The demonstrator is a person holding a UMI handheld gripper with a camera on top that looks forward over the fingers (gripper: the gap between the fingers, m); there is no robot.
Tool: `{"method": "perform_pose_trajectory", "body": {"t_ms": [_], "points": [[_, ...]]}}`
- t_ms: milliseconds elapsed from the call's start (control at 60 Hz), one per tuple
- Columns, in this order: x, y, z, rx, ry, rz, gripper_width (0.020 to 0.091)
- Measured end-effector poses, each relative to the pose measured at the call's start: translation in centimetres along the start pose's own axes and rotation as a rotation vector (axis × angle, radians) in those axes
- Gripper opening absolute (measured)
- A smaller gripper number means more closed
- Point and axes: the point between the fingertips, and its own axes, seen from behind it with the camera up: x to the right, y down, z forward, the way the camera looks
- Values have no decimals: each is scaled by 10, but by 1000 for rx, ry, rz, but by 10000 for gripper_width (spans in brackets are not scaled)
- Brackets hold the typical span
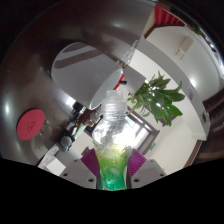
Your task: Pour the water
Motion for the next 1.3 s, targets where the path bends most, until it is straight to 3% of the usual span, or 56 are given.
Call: {"method": "perform_pose_trajectory", "body": {"t_ms": [133,267,367,417,467,483,550,650,883,967,1167,1200,1217,1300], "points": [[8,14,-7,-8,13,224,345],[5,46,-16,-54,-40,785,345],[-3,45,-28,-57,-98,1236,355],[-13,52,-26,-4,-144,1419,356],[-19,55,-29,3,-166,1572,355],[-11,36,-33,-18,-169,1621,355],[-33,37,-30,33,-221,1824,356],[-59,27,-29,42,-246,2042,355],[-68,12,-22,99,-215,2210,353],[-86,-3,-19,73,-259,2222,374],[-85,0,-22,65,-211,2234,354],[-85,-1,-21,64,-210,2232,392],[-85,-1,-21,62,-210,2231,445],[-86,-2,-22,47,-224,2216,525]]}}
